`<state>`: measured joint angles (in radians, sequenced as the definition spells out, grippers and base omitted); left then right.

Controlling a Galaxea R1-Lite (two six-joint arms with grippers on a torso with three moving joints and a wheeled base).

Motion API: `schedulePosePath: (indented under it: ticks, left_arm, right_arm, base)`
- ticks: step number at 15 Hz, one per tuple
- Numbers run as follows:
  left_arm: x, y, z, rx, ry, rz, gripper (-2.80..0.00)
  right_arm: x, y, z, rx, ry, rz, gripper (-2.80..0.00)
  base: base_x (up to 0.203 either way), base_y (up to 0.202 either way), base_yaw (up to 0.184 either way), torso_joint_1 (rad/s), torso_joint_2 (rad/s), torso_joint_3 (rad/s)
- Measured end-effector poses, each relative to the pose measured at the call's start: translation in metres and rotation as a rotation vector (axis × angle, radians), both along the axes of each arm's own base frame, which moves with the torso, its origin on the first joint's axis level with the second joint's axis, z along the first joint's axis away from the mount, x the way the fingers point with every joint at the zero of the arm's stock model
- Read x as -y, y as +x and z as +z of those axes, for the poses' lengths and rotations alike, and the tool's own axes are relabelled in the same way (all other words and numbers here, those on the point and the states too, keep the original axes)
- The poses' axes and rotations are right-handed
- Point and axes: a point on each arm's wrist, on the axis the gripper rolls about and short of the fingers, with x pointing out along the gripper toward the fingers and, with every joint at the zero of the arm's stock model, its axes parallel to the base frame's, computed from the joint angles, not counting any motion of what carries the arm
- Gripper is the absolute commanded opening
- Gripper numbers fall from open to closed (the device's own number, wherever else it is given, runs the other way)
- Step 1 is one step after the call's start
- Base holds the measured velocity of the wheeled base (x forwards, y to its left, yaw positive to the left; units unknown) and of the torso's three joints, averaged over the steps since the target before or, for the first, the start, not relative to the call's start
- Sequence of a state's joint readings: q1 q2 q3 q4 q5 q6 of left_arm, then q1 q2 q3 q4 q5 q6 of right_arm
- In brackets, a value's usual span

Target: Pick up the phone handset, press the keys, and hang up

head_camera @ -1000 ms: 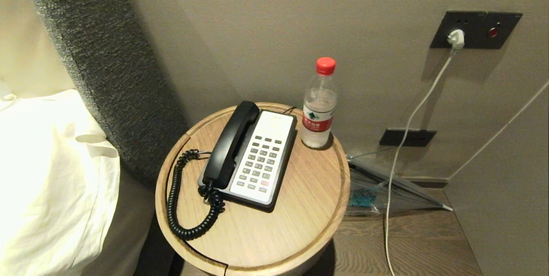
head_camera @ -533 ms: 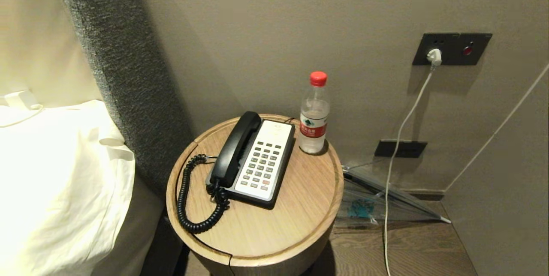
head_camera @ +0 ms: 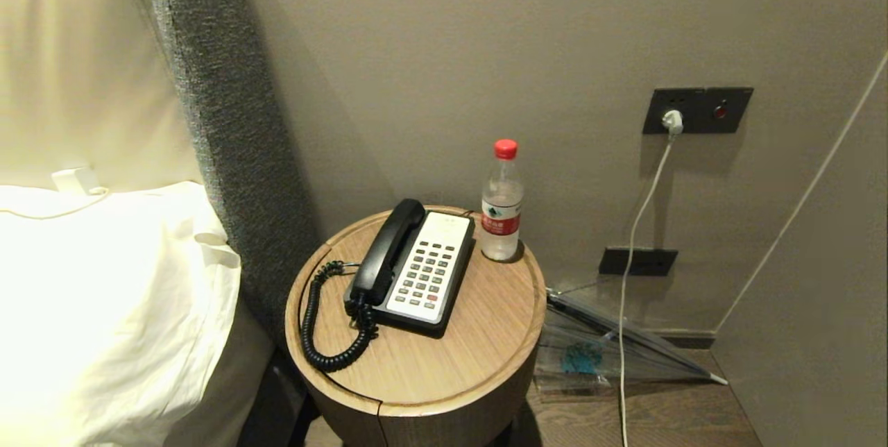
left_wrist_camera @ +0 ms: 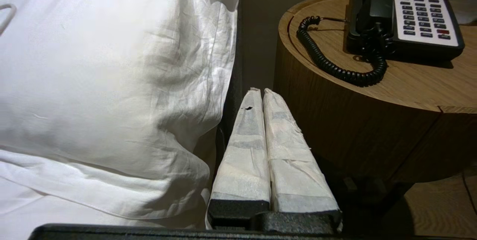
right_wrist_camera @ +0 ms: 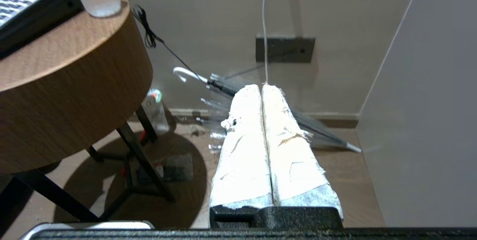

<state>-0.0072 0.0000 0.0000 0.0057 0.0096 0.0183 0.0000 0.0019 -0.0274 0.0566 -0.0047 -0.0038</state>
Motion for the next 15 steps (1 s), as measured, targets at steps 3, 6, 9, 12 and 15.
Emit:
schedulePosePath:
  ticks: [3, 6, 9, 12, 15]
  left_arm:
    - [0.0000, 0.0000, 0.0001, 0.000, 0.000, 0.000, -2.80]
    - [0.0000, 0.0000, 0.0000, 0.000, -0.001, -0.001, -2.80]
    - [0.0000, 0.0000, 0.0000, 0.000, 0.004, -0.001, -2.80]
    - [0.0000, 0.0000, 0.0000, 0.000, 0.003, -0.002, -2.80]
    - [0.0000, 0.0000, 0.0000, 0.000, 0.003, -0.001, -2.80]
  right_arm:
    - [0.0000, 0.0000, 0.0000, 0.000, 0.000, 0.000, -2.80]
    - [0.0000, 0.0000, 0.0000, 0.000, 0.000, 0.000, -2.80]
    - [0.0000, 0.0000, 0.0000, 0.000, 0.001, 0.000, -2.80]
    - [0.0000, 0.0000, 0.0000, -0.001, 0.000, 0.000, -2.80]
    - [0.0000, 0.0000, 0.0000, 0.000, 0.000, 0.000, -2.80]
  base:
    - [0.000, 0.000, 0.000, 0.002, 0.00, 0.206]
    - [0.000, 0.000, 0.000, 0.002, 0.00, 0.136]
    - [0.000, 0.000, 0.000, 0.001, 0.00, 0.017]
    - [0.000, 0.000, 0.000, 0.000, 0.00, 0.000]
    - [0.000, 0.000, 0.000, 0.000, 0.00, 0.000]
